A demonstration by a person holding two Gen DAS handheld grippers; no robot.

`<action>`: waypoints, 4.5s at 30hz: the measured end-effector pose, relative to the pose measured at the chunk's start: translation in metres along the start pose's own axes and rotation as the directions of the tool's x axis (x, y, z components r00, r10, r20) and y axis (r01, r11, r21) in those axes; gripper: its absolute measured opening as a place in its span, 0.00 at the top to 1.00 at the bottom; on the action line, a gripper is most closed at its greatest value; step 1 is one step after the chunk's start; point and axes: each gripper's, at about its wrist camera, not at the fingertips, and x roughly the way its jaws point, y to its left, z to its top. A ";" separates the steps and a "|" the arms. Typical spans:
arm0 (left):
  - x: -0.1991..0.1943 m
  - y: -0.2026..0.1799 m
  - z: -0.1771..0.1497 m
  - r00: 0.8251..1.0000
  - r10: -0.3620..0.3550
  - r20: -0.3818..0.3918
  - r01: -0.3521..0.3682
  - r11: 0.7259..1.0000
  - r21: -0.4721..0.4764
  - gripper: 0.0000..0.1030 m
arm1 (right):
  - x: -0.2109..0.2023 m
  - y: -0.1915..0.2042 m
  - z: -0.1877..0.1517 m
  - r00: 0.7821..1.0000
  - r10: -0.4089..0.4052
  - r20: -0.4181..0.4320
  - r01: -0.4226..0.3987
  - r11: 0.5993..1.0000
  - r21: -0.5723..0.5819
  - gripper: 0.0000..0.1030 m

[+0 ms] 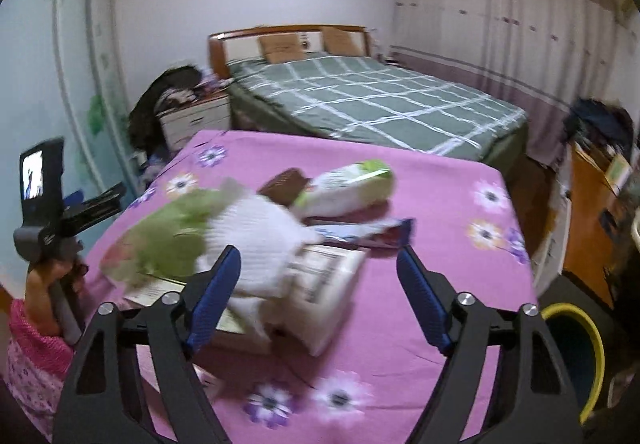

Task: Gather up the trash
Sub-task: 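Grasp the white tissue with the right tool from the table, then carry the tissue over the bin and open the right tool, then reach the left tool to the pink milk carton and grasp it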

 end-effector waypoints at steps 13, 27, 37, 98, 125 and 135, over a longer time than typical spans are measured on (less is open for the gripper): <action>-0.007 -0.006 0.003 1.000 0.003 0.006 -0.003 1.000 0.015 0.05 | 0.038 0.031 -0.004 0.998 -0.025 -0.057 0.020 0.995 -0.098 0.59; -0.008 -0.007 0.002 1.000 -0.001 0.000 0.001 1.000 0.018 0.05 | -0.023 -0.005 0.013 0.995 0.049 0.083 -0.050 0.999 0.018 0.92; -0.008 -0.007 0.001 1.000 0.000 -0.004 0.000 1.000 0.016 0.05 | -0.110 -0.069 0.028 0.964 -0.063 0.257 0.030 0.991 0.128 0.92; -0.144 -0.019 0.010 0.966 -0.244 0.087 0.235 0.967 0.098 0.05 | -0.005 -0.205 -0.069 0.885 -0.463 0.049 0.412 0.827 0.384 0.20; -0.164 -0.086 -0.103 0.822 -0.506 -0.263 0.569 0.754 0.327 0.05 | -0.001 -0.211 -0.069 0.900 -0.436 0.026 0.391 0.831 0.397 0.19; -0.193 -0.117 -0.120 0.687 -0.613 -0.390 0.726 0.587 0.358 0.05 | -0.001 -0.212 -0.069 0.902 -0.431 0.024 0.386 0.829 0.404 0.19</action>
